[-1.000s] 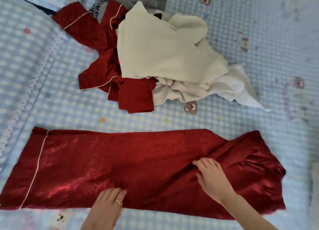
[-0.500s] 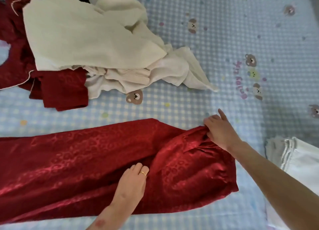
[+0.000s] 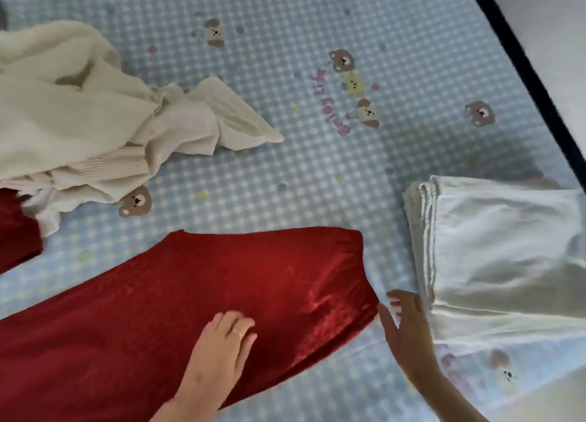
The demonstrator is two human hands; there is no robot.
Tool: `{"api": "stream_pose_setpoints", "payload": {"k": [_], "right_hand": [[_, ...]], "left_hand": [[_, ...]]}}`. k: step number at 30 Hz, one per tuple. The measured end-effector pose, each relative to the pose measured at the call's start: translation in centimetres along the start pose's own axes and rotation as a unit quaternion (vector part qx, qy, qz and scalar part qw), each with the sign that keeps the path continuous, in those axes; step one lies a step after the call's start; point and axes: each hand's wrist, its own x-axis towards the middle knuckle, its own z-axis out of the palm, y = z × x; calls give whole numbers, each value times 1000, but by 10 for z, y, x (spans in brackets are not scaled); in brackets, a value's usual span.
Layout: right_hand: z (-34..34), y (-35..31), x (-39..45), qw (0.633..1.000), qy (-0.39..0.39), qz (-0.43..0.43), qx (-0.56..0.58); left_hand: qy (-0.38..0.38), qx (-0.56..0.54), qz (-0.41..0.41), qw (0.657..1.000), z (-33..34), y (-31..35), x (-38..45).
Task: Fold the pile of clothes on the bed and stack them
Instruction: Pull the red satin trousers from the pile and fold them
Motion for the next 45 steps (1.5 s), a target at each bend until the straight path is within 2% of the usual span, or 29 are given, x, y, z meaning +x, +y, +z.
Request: {"api": "stream_pose_setpoints", "payload": {"k": [1, 3, 4, 6, 9, 13, 16, 19, 22, 24, 26, 28, 29, 31, 33, 34, 36, 39, 41, 45], "right_hand": [[7, -3, 3, 999, 15, 41, 29], [17, -9, 10, 992, -7, 96, 83], [20, -13, 13, 987, -30, 118, 106], [26, -18, 18, 977, -75, 151, 131], [30, -18, 23, 972, -100, 174, 122], [33, -18, 27, 985, -100, 125, 64], [29, -24, 30, 966, -116, 138, 185], [22, -21, 38, 931, -123, 172, 297], [5, -5, 51, 931, -53, 179, 313], [-4, 7, 58, 959, -44, 166, 225], [-8, 10, 61, 976, -86, 159, 124], [-8, 2, 59, 984, -110, 139, 29], [-8, -6, 57, 989, -90, 112, -40], [-6, -19, 51, 986, -1, 29, -163], [7, -45, 41, 982, 57, -84, -162], [21, -61, 35, 978, 42, -146, -144], [55, -92, 27, 954, -55, -256, -143], [106, -121, 30, 879, -178, -371, -241], [125, -119, 46, 859, -205, -360, -302], [138, -115, 62, 845, -211, -324, -370]], "left_hand": [[20, -10, -8, 1000, -3, 13, 31], [26, -8, -7, 1000, 1, 42, 97], [-5, -3, -5, 1000, 5, 56, 128], [-113, 43, 12, 993, 17, 75, 177], [-240, 113, 43, 963, 35, 86, 223], [-318, -43, -10, 947, 35, 79, 245], [-358, -155, -56, 919, 23, 73, 252], [-341, -201, -70, 916, 18, 72, 260], [-286, -259, -84, 919, 29, 87, 266], [-239, -224, -60, 943, 46, 102, 265], [-193, -80, 0, 978, 66, 117, 259], [-115, 53, 40, 991, 74, 125, 248], [-68, 71, 37, 994, 73, 124, 239], [30, 28, 10, 999, 69, 115, 209], [84, 6, -39, 996, 64, 94, 157], [88, 9, -67, 994, 62, 79, 127], [70, 33, -123, 989, 59, 46, 69], [27, 65, -245, 967, 49, -17, -1], [4, 83, -314, 946, 40, -57, -33], [-16, 126, -365, 922, 20, -137, -103]]}}
